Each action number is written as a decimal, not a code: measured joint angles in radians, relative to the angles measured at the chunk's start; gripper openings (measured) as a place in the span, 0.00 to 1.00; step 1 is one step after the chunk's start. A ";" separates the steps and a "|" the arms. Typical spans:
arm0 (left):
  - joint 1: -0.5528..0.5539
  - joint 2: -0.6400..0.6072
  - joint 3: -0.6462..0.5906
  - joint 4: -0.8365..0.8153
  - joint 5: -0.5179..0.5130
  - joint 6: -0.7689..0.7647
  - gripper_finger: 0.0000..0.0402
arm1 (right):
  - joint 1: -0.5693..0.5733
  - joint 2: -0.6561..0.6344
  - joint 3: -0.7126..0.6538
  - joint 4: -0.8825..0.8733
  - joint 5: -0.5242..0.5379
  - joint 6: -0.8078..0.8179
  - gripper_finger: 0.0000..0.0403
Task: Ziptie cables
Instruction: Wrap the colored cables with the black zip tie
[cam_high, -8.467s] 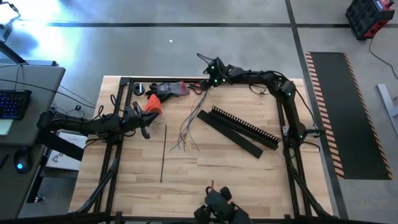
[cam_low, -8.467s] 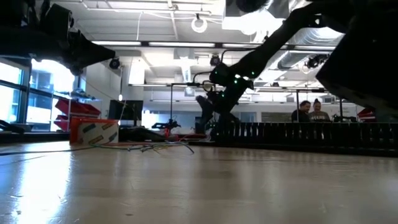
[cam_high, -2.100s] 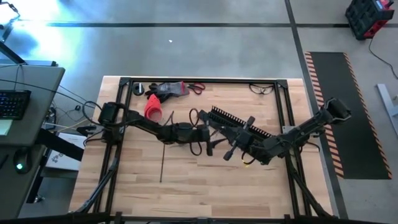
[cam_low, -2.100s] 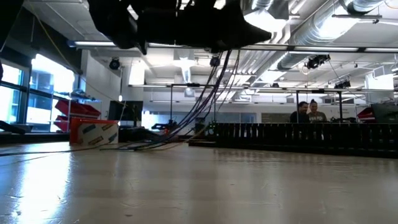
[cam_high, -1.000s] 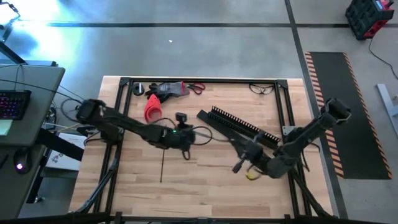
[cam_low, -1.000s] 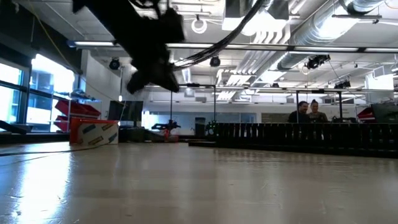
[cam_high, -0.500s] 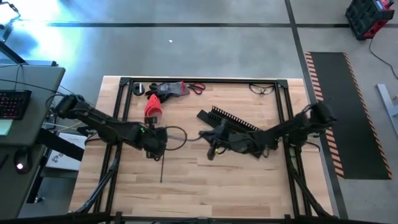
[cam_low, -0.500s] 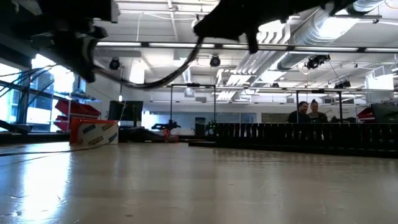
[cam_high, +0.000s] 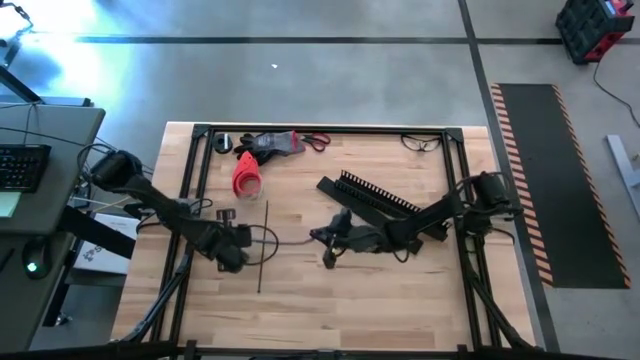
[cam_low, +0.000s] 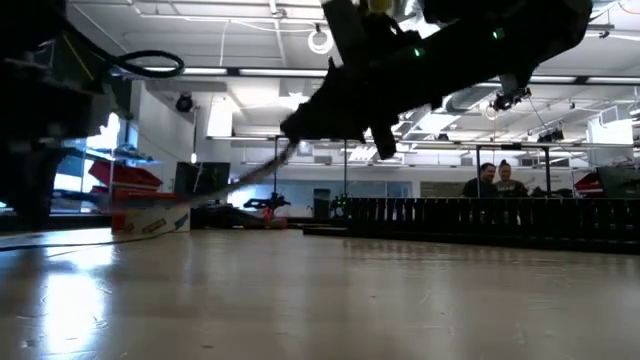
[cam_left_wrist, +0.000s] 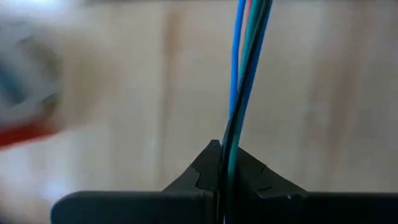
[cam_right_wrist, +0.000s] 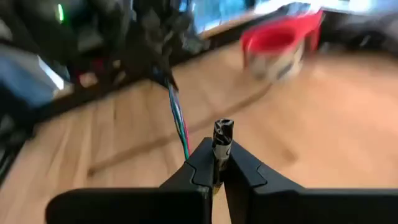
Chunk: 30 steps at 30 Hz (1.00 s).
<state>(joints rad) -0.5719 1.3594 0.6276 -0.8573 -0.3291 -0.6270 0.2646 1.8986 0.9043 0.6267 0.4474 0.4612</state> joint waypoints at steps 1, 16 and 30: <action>-0.001 0.000 -0.017 0.046 0.016 0.011 0.00 | 0.000 0.006 0.000 -0.033 -0.018 0.013 0.00; -0.021 0.007 -0.067 -0.001 0.048 -0.097 0.13 | 0.000 0.086 -0.001 -0.250 -0.012 0.142 0.15; -0.155 0.006 0.160 -0.275 0.040 -0.378 0.35 | 0.026 -0.056 0.081 -0.299 -0.128 -0.076 0.64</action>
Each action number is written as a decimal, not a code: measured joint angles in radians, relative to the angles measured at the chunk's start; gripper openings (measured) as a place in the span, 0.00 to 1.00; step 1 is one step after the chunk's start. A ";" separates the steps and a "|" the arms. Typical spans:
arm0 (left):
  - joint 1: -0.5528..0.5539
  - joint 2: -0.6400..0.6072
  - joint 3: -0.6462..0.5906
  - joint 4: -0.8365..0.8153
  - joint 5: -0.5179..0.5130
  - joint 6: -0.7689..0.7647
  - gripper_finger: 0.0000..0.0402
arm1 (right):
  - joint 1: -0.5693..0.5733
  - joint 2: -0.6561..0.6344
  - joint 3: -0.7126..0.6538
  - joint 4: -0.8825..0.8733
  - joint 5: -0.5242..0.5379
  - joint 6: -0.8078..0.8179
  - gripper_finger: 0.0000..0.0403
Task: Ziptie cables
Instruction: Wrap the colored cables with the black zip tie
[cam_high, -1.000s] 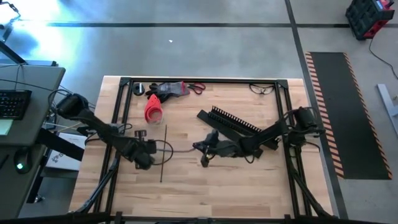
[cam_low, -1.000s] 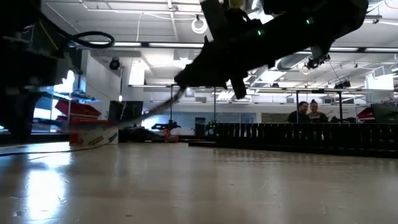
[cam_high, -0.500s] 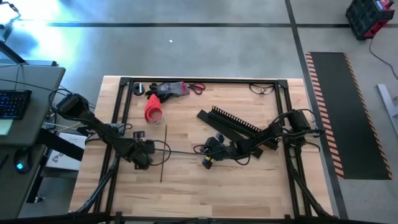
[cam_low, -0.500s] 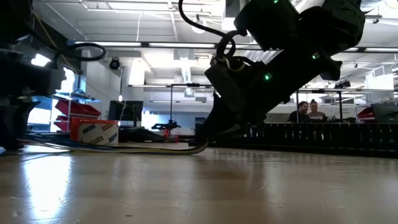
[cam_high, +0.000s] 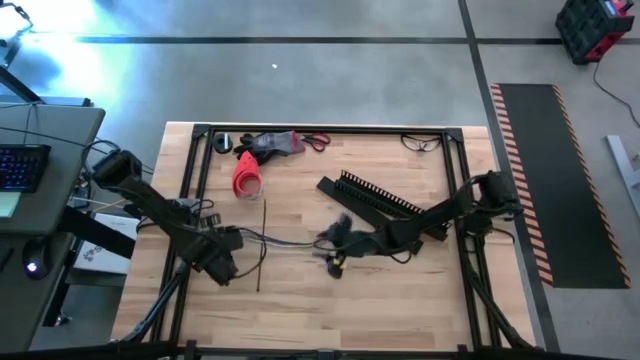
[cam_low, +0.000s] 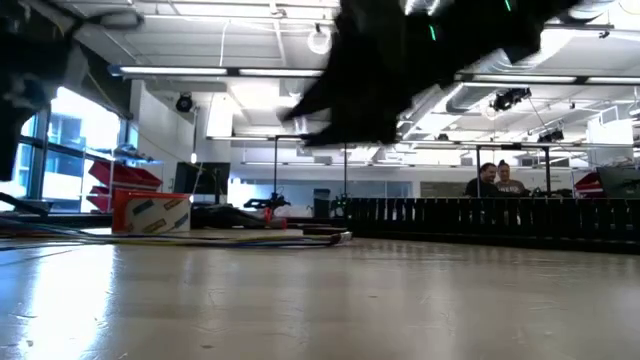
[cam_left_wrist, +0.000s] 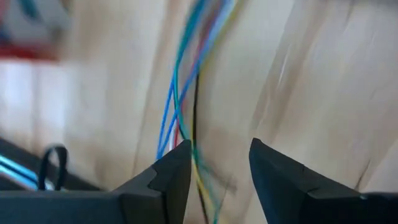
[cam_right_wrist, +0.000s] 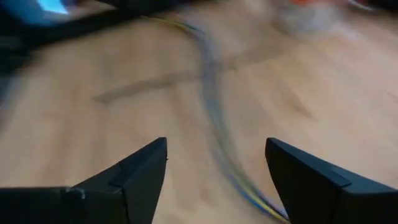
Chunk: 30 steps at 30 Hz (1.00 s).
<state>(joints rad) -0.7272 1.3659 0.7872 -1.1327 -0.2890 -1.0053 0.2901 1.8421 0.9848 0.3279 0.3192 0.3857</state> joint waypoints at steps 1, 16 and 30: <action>-0.015 0.000 0.010 0.009 -0.048 -0.029 0.34 | -0.006 0.012 0.038 -0.001 -0.064 -0.039 0.64; -0.240 -0.002 0.035 0.051 -0.575 -0.646 0.28 | -0.096 0.650 0.892 -0.240 -0.433 -0.315 0.17; -0.228 -0.002 0.035 0.108 -0.710 -0.654 0.27 | -0.112 0.891 1.336 -0.748 -0.437 -0.340 0.00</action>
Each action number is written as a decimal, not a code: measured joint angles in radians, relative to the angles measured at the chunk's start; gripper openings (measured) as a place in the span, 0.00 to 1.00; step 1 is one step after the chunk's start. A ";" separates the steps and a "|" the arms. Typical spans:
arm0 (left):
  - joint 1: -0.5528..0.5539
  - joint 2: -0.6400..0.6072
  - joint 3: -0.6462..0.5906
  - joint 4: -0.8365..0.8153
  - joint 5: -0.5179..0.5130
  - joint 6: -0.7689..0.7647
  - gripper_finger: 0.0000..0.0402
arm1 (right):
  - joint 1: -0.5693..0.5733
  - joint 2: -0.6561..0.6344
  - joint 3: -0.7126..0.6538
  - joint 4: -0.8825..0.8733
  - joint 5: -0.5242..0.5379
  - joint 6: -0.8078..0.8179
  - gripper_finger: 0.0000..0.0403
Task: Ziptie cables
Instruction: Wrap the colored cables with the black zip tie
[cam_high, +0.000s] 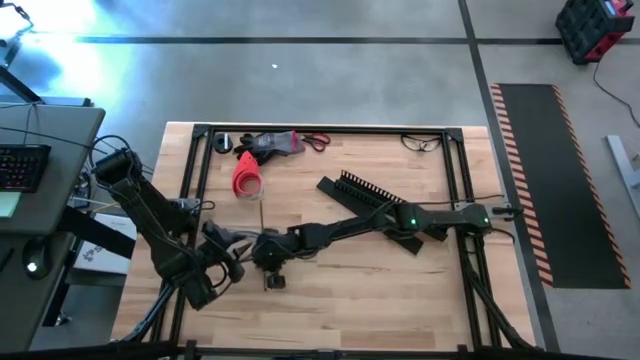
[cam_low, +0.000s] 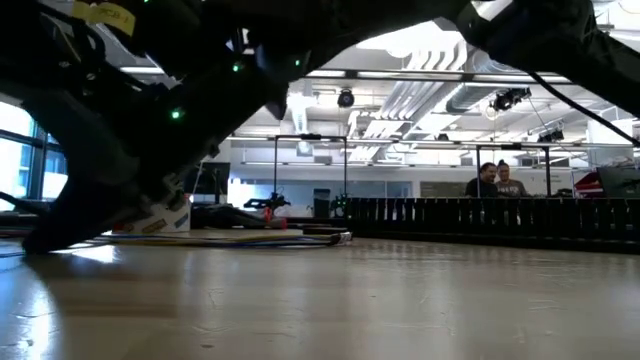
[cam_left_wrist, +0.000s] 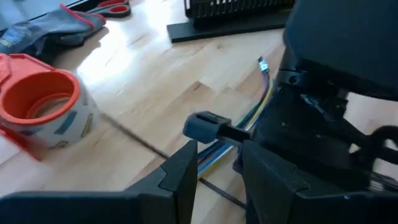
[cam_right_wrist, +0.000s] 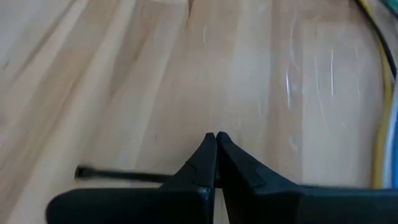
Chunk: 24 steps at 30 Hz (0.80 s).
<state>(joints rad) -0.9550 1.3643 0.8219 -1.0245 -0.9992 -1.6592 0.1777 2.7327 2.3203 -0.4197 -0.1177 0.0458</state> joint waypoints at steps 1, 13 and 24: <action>0.000 0.001 0.000 0.018 -0.005 0.008 0.27 | 0.005 -0.006 0.000 -0.033 0.004 0.003 0.00; 0.076 0.129 -0.006 0.237 0.024 0.104 0.27 | 0.111 -0.074 -0.007 -0.287 0.086 0.051 0.00; 0.155 0.094 -0.007 -0.199 0.060 -0.181 0.22 | 0.082 -0.146 -0.046 -0.215 0.170 0.026 0.00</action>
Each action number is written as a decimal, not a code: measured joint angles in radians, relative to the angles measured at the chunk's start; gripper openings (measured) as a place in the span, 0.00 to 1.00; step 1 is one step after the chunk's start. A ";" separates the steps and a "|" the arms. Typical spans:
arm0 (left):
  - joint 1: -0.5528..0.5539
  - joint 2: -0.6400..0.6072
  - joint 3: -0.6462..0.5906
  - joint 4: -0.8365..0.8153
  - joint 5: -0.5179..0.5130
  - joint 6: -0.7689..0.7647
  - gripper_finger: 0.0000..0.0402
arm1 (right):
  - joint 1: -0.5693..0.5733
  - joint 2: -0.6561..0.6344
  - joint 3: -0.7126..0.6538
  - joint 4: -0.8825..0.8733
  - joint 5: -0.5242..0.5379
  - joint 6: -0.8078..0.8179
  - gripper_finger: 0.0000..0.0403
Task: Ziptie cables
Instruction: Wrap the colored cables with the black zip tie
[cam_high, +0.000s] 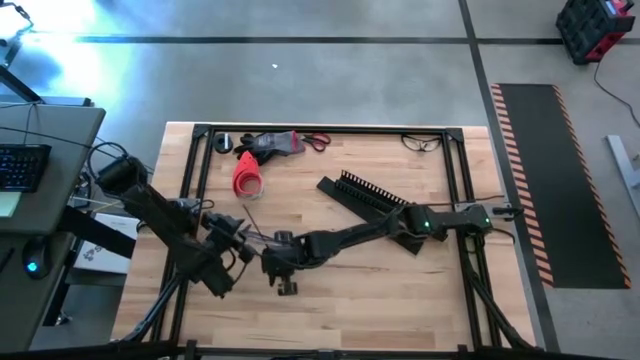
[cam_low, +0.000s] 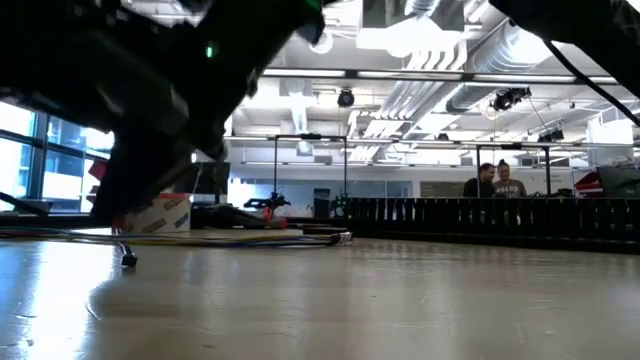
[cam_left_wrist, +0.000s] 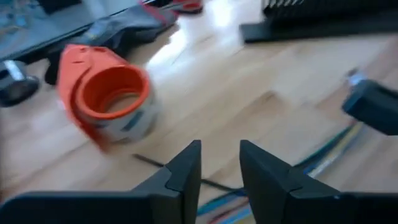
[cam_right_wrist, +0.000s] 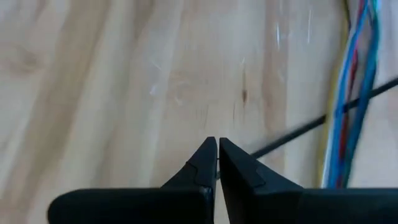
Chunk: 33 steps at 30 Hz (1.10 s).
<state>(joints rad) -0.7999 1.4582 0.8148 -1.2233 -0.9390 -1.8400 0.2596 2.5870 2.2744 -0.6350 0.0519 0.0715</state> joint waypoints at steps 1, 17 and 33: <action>0.017 -0.007 -0.006 0.012 0.016 0.047 0.20 | -0.007 0.000 -0.025 0.031 -0.006 0.004 0.00; 0.286 -0.049 -0.288 0.513 0.217 0.545 0.00 | 0.002 -0.039 -0.206 0.088 -0.080 0.120 0.00; 0.364 -0.063 -0.469 0.801 0.161 0.592 0.00 | 0.151 -0.217 -0.212 -0.129 0.289 0.134 0.00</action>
<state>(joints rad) -0.4358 1.3949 0.3460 -0.4223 -0.7782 -1.2481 0.4102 2.3699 2.0621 -0.7637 0.3407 0.2056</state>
